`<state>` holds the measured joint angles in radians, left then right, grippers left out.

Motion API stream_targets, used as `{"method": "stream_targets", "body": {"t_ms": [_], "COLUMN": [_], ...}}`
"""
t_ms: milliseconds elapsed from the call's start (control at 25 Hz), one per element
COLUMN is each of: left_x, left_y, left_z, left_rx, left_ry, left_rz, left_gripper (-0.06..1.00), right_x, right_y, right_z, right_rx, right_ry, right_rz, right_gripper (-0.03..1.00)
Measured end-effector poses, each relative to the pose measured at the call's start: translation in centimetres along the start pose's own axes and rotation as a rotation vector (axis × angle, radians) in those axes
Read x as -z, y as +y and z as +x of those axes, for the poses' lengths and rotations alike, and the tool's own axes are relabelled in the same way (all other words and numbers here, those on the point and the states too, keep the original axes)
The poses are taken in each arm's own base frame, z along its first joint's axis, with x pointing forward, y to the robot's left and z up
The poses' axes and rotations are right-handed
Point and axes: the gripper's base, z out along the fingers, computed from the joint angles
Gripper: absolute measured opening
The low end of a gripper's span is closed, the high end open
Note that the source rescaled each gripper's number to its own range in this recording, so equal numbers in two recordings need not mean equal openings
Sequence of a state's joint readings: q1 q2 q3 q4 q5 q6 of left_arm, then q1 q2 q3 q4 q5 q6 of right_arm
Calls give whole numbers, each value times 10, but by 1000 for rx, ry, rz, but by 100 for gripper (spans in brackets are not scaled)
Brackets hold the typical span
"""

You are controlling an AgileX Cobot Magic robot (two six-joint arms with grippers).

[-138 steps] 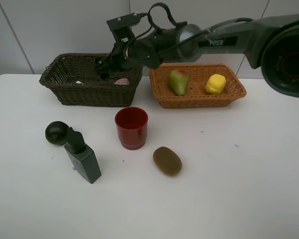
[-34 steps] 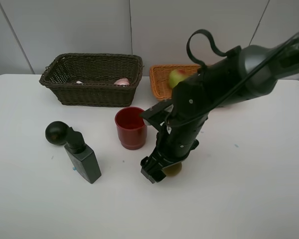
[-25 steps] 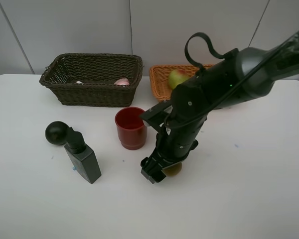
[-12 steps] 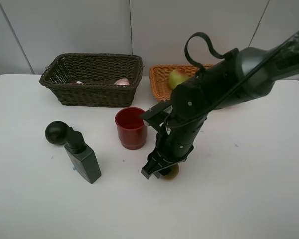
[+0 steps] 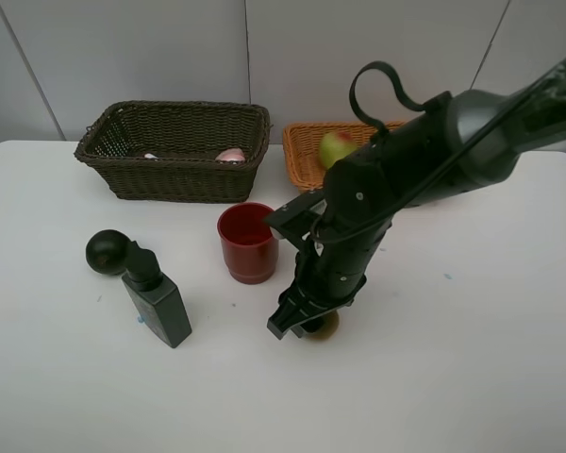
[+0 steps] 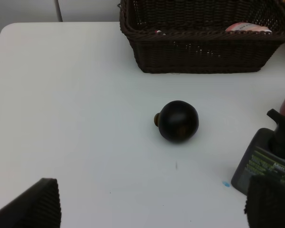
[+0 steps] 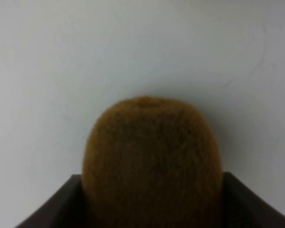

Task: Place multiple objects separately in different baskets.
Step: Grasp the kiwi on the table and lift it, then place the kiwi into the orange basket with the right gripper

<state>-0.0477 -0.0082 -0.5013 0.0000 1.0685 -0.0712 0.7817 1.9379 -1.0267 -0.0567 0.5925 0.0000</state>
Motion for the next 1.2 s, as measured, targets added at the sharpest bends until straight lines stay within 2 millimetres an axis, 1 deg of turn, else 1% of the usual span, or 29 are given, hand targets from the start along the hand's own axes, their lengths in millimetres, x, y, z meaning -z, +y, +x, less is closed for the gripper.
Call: {"method": "stream_targets", "body": {"t_ms": [240,360,520,760,880,1000,1200], "left_x": [0,0,0,0,0,0,0], "left_y": [0,0,0,0,0,0,0], "left_z": [0,0,0,0,0,0,0], "left_rx": [0,0,0,0,0,0,0], "left_ry": [0,0,0,0,0,0,0], "left_rz": [0,0,0,0,0,0,0], "left_gripper": [100,100,100,100,100,100,100], "right_x": [1,10,39,94,117,136,158], "right_y": [0,-1,-4,-9,-13,-24,-56], "right_z": [1,2,2,4,8,9,3], "right_rx": [2,11,32,61,85,61,-34], "right_ry": [11,9,-46,-191,-255,-307,-376], "right_rz": [1,10,35,83,123,149,196], "right_gripper": [51,51,51,51,51,51,51]}}
